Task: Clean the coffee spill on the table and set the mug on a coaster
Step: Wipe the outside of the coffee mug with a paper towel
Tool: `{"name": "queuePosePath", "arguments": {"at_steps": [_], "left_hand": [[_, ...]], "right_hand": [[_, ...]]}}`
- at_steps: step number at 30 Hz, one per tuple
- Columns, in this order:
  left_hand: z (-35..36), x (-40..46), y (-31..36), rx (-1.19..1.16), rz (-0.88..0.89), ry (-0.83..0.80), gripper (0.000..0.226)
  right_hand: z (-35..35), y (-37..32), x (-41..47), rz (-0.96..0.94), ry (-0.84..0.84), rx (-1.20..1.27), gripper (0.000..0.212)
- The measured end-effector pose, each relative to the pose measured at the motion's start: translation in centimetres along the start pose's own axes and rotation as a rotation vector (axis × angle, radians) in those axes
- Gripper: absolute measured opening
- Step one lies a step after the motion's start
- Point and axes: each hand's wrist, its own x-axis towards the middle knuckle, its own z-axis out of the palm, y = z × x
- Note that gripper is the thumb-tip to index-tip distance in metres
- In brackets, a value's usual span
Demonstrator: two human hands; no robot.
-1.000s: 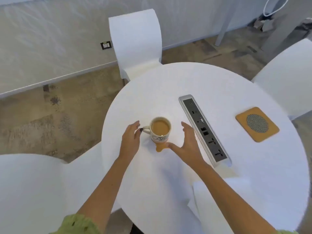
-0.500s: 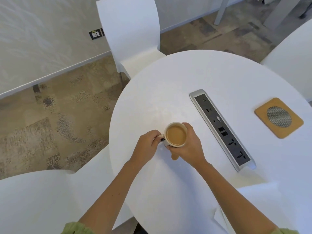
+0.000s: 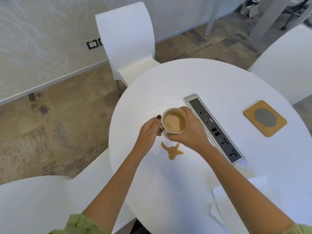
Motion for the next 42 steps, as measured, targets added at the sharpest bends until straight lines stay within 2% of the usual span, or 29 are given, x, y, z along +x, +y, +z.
{"name": "queuePosePath", "arguments": {"at_steps": [7, 11, 15, 17, 20, 23, 25, 27, 29, 33, 39, 42], "left_hand": [[1.2, -0.7, 1.0, -0.172, -0.057, 0.101, 0.039], [1.3, -1.0, 0.7, -0.193, -0.079, 0.131, 0.037], [1.6, -1.1, 0.6, -0.245, -0.126, 0.171, 0.04], [1.7, -1.1, 0.5, -0.287, -0.166, 0.185, 0.042], [1.9, -1.3, 0.5, -0.321, -0.174, 0.181, 0.046], [2.2, -1.6, 0.6, -0.322, -0.171, 0.196, 0.041], [2.3, -1.9, 0.6, -0.306, -0.176, 0.211, 0.035], [2.2, -2.3, 0.6, -0.311, -0.175, 0.222, 0.032], [2.2, -2.7, 0.5, -0.344, -0.187, 0.247, 0.031], [2.4, -3.4, 0.8, -0.396, -0.201, 0.281, 0.026], [2.7, -4.3, 1.6, -0.404, -0.182, 0.312, 0.025], [3.0, -4.6, 2.1, -0.388, -0.178, 0.321, 0.025]], "right_hand": [[-1.9, -1.5, -0.4, 0.001, -0.124, 0.051, 0.073], [-1.9, -0.7, -0.7, 0.017, -0.189, 0.076, 0.073], [-3.1, 1.9, -2.0, 0.075, -0.234, 0.033, 0.091], [-4.6, 3.9, -3.9, 0.159, -0.158, 0.041, 0.087], [-7.8, 7.7, -7.9, 0.285, 0.049, -0.022, 0.059], [-11.5, 12.5, -13.1, 0.495, 0.241, -0.102, 0.034], [-13.4, 15.8, -17.0, 0.639, 0.309, -0.158, 0.032], [-14.4, 18.6, -20.3, 0.758, 0.287, -0.24, 0.04], [-14.5, 20.6, -22.5, 0.844, 0.188, -0.304, 0.056], [-13.0, 22.3, -23.9, 0.88, 0.012, -0.411, 0.086], [-12.3, 22.5, -23.3, 0.936, 0.021, -0.543, 0.095], [-13.0, 22.4, -22.3, 0.825, 0.11, -0.544, 0.087]]}}
